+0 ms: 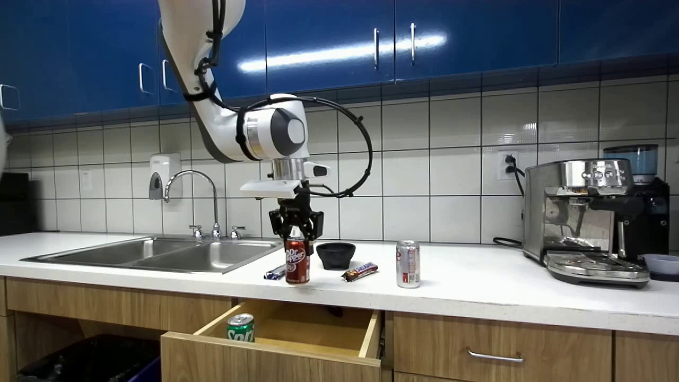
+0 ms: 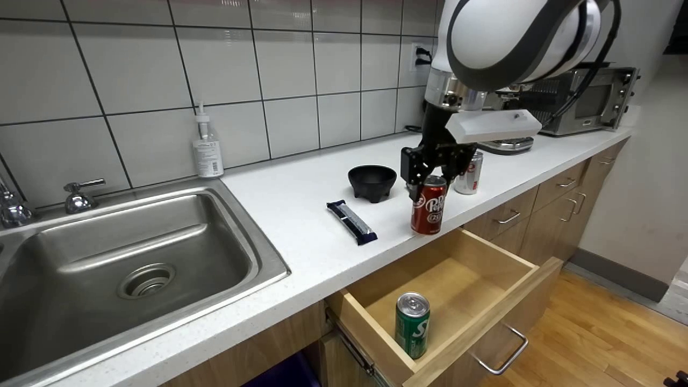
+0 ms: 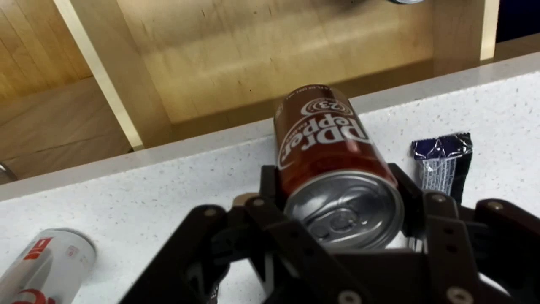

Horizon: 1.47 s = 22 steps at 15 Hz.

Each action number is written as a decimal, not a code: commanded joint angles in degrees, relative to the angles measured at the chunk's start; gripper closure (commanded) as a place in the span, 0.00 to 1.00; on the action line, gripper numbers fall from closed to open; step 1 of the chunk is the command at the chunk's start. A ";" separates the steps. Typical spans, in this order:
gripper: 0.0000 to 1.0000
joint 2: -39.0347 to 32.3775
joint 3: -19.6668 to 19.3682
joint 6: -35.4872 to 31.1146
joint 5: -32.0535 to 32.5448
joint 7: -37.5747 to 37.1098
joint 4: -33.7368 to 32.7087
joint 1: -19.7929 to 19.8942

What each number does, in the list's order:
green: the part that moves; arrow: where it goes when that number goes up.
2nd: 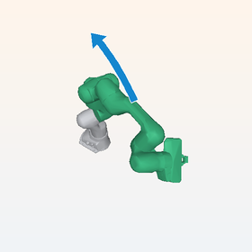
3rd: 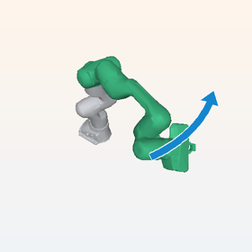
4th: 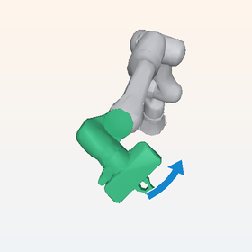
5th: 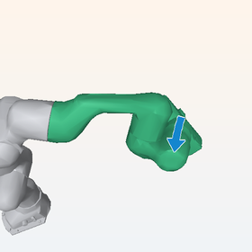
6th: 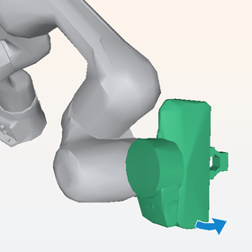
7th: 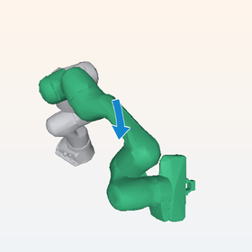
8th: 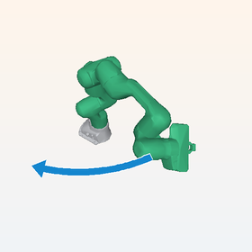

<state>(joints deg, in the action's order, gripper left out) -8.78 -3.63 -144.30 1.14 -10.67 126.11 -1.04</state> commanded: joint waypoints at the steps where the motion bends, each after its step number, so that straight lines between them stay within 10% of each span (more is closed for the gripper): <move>1: 0.62 4.38 0.65 -2.01 -0.27 -0.81 5.53 0.30; 22: 0.62 1.73 0.61 -11.64 2.72 -5.04 12.84 -0.77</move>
<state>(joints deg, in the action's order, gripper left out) -6.99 -2.97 -154.04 1.90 -12.96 138.14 -1.51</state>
